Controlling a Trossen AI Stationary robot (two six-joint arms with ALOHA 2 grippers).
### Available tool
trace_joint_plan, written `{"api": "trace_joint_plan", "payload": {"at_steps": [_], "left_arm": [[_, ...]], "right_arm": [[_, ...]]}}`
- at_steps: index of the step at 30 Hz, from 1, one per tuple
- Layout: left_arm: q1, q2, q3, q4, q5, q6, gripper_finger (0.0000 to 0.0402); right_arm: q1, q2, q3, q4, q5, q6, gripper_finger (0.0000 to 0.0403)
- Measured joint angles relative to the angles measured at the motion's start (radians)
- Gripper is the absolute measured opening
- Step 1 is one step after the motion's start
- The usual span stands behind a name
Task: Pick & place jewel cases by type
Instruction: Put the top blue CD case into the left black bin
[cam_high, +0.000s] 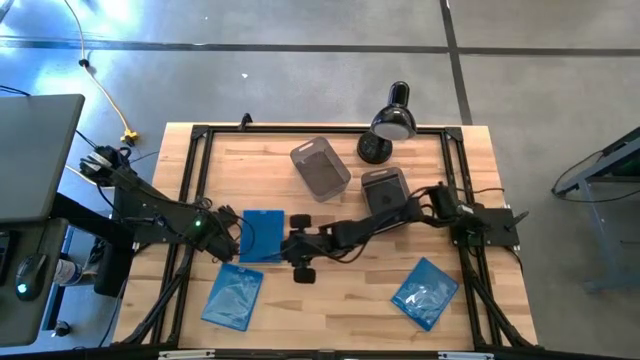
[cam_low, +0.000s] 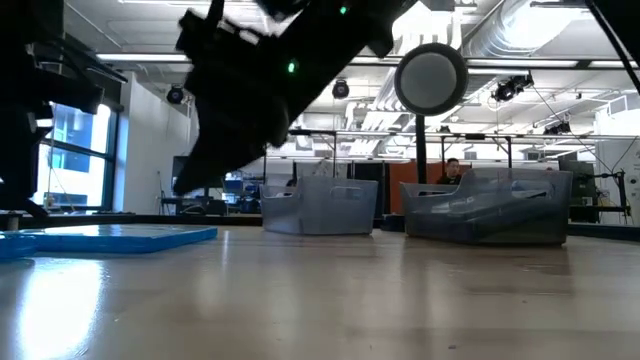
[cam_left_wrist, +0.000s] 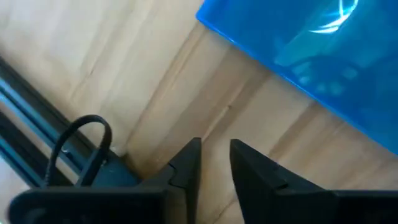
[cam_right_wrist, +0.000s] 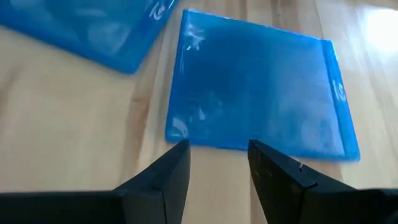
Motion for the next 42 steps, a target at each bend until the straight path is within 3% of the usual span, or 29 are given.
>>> {"api": "trace_joint_plan", "payload": {"at_steps": [5, 10, 15, 18, 24, 29, 35, 39, 42], "left_arm": [[0.000, 0.000, 0.000, 0.102, 0.018, 0.056, 0.0148], [-0.001, 0.000, 0.000, 0.405, -0.012, 0.211, 0.0193], [-0.001, 0.037, 0.001, 0.646, -0.053, 0.342, 0.0197], [-0.014, 0.101, 0.001, 0.682, -0.064, 0.374, 0.0197], [-0.062, 0.285, 0.005, 0.757, -0.128, 0.414, 0.0197], [-0.088, 0.372, 0.059, 0.744, -0.195, 0.408, 0.0197], [-0.092, 0.377, 0.122, 0.709, -0.092, 0.418, 0.0197], [-0.093, 0.402, 0.127, 0.775, -0.022, 0.462, 0.0197], [-0.113, 0.420, 0.127, 0.828, 0.006, 0.531, 0.0197]], "right_arm": [[-0.013, 0.039, 0.046, -0.037, 0.049, -0.121, 0.0158], [-0.076, 0.019, 0.054, -0.029, 0.132, -0.068, 0.0158], [-0.207, 0.009, 0.054, 0.041, -0.060, 0.011, 0.0158], [-0.285, 0.009, 0.054, 0.042, -0.190, 0.079, 0.0158], [-0.316, 0.011, 0.054, 0.048, -0.131, -0.032, 0.0158], [-0.317, 0.017, 0.053, 0.053, -0.176, -0.070, 0.0158], [-0.330, 0.017, 0.053, 0.055, -0.212, -0.070, 0.0158], [-0.329, 0.017, 0.053, 0.055, -0.239, -0.096, 0.0158], [-0.321, 0.015, 0.053, 0.044, -0.317, -0.116, 0.0158]]}}
